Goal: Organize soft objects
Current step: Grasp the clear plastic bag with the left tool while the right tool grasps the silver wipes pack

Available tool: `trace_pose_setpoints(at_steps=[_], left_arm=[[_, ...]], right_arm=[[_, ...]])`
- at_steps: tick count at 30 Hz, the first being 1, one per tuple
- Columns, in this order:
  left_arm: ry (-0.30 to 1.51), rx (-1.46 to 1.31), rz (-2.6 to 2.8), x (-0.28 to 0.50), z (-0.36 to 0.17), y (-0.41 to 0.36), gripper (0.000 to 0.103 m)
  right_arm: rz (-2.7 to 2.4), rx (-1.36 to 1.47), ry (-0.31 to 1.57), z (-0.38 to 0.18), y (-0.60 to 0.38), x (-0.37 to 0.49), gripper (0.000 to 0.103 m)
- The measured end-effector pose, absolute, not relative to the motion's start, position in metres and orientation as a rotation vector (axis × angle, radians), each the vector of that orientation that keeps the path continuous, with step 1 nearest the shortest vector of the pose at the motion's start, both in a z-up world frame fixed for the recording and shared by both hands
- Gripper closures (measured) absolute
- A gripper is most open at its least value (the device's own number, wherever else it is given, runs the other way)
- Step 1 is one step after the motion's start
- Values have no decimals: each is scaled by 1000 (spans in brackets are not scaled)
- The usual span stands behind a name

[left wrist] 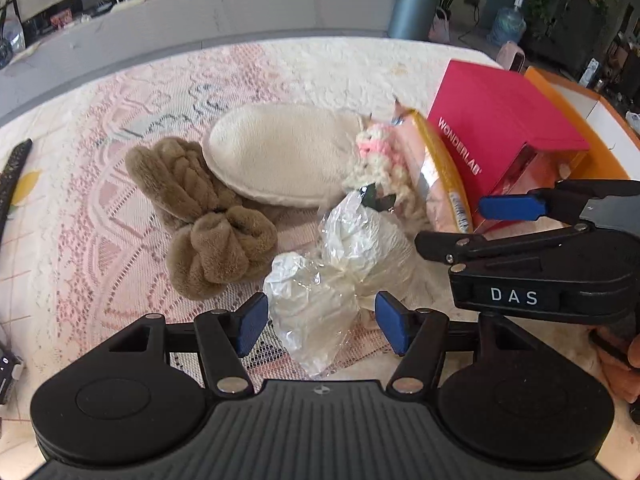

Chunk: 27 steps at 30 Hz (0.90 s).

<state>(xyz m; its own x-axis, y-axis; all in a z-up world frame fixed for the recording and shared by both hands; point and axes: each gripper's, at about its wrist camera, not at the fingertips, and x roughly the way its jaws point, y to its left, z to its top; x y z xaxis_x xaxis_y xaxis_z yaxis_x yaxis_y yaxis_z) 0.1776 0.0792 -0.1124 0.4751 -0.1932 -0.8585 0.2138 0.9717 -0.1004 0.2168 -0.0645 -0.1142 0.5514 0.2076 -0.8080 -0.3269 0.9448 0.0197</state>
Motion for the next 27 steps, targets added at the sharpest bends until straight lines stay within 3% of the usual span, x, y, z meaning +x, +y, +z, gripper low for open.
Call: trace_pose_setpoints(at_steps=[9,11,13,16,21,27], left_arm=[[1081,32,-228,186,-124,72,32],[1079,36,-216,186,-123,72,39],[1073,28,-211,185,-122,73,52],[1063,18,-201,182,-120,74,57],[1033,17,-196,175,-115,72,60],[1013,-24,-181,164,-108,74,61]], right_arm=[[247,-85,951,-130,-66,224,42],[250,-83,939,-130,-67,222,45],[251,-90,922,-129,-66,218,50],[244,-114,901,-126,-64,212,61],[244,-130,865,-118,-65,202,77],[246,-142,815,-102,-70,187,85]])
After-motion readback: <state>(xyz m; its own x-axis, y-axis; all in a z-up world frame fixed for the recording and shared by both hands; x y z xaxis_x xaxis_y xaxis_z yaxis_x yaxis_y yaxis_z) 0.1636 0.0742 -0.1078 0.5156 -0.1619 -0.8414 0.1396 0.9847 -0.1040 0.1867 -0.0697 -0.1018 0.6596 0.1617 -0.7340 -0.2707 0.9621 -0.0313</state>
